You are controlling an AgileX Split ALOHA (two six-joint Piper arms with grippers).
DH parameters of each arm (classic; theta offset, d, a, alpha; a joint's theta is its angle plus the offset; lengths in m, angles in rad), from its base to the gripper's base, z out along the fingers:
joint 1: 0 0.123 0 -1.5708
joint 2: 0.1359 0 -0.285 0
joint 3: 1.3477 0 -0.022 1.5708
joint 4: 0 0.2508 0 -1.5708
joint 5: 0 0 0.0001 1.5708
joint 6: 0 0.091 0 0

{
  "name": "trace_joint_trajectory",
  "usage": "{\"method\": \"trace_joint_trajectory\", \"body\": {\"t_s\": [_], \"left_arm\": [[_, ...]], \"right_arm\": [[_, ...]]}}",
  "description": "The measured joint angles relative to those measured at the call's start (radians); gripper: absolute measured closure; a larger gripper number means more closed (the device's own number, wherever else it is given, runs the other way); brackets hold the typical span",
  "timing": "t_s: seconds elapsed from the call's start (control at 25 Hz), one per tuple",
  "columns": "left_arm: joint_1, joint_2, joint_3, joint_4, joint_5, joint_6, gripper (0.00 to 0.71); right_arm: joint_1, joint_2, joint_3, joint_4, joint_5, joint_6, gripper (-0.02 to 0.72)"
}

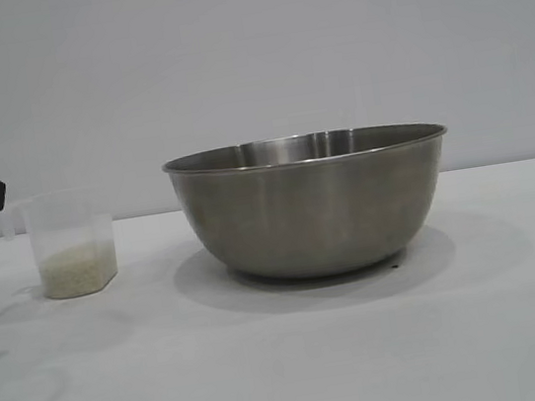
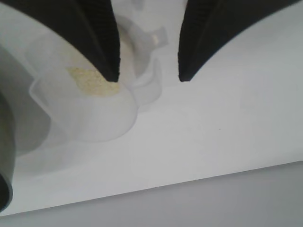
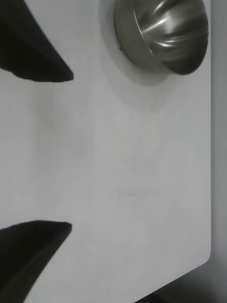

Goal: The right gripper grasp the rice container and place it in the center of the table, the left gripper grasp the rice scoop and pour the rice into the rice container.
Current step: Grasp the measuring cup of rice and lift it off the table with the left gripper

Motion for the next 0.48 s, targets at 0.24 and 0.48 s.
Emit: {"method": "trace_joint_trajectory", "body": {"t_s": [0.24, 0.48], "left_arm": [[0.0, 0.061, -0.022, -0.006, 0.0, 0.006, 0.445], [0.0, 0.085, -0.047, -0.008, -0.002, 0.01, 0.445]], "right_arm": [[0.0, 0.0, 0.0, 0.0, 0.0, 0.0, 0.138], [0.0, 0.0, 0.0, 0.0, 0.0, 0.0, 0.138]]}}
